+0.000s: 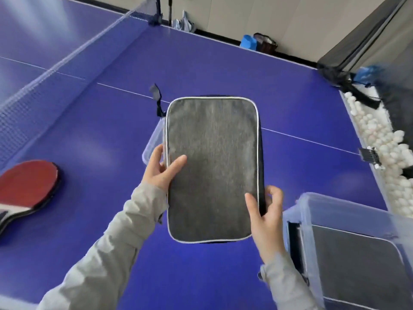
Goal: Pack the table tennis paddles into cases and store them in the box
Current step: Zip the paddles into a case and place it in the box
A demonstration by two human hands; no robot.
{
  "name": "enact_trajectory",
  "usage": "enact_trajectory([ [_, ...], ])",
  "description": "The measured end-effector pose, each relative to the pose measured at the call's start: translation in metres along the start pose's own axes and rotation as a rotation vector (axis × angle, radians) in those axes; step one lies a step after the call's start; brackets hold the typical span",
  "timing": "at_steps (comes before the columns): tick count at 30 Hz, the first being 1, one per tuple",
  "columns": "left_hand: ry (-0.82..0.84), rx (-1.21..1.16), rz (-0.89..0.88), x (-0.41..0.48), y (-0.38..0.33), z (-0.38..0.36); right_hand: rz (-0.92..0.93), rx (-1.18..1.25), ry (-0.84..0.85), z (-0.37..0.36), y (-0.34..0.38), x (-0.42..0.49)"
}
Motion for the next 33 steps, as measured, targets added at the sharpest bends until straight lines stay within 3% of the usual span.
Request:
enact_trajectory([
  [3, -0.026, 0.119, 0.02, -0.013, -0.011, 0.078, -0.013, -0.132, 0.052, -0.07, 0.014, -0.022],
  [8, 0.005, 0.484, -0.01, -0.031, -0.016, 0.164, 0.332, -0.337, 0.113, -0.15, 0.108, 0.003],
  [12, 0.072, 0.671, -0.027, -0.04, -0.02, 0.192, 0.338, -0.388, 0.377, -0.213, 0.156, 0.014],
  [17, 0.144, 0.863, -0.031, -0.046, -0.028, 0.214, 0.233, -0.509, 0.776, -0.255, 0.16, 0.007],
  [20, 0.17, 1.009, -0.036, -0.046, -0.032, 0.224, 0.221, -0.487, 0.908, -0.261, 0.16, 0.002],
  [22, 0.179, 1.048, -0.033, -0.043, -0.034, 0.228, 0.207, -0.454, 0.876, -0.262, 0.158, 0.0],
  [27, 0.213, 0.946, -0.031, -0.047, -0.037, 0.229, 0.215, -0.396, 0.592, -0.25, 0.156, 0.0],
  [33, 0.201, 0.857, -0.059, -0.044, -0.043, 0.234, 0.049, -0.304, 0.484, -0.225, 0.127, 0.006],
])
Point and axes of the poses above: each hand's wrist, its own x-axis towards the middle knuckle, its own z-axis out of the back of the hand, y = z × x, the point moved 5 cm from there along x, towards the middle knuckle, and after that the axes turned 9 degrees about z, right-handed, at the moved point
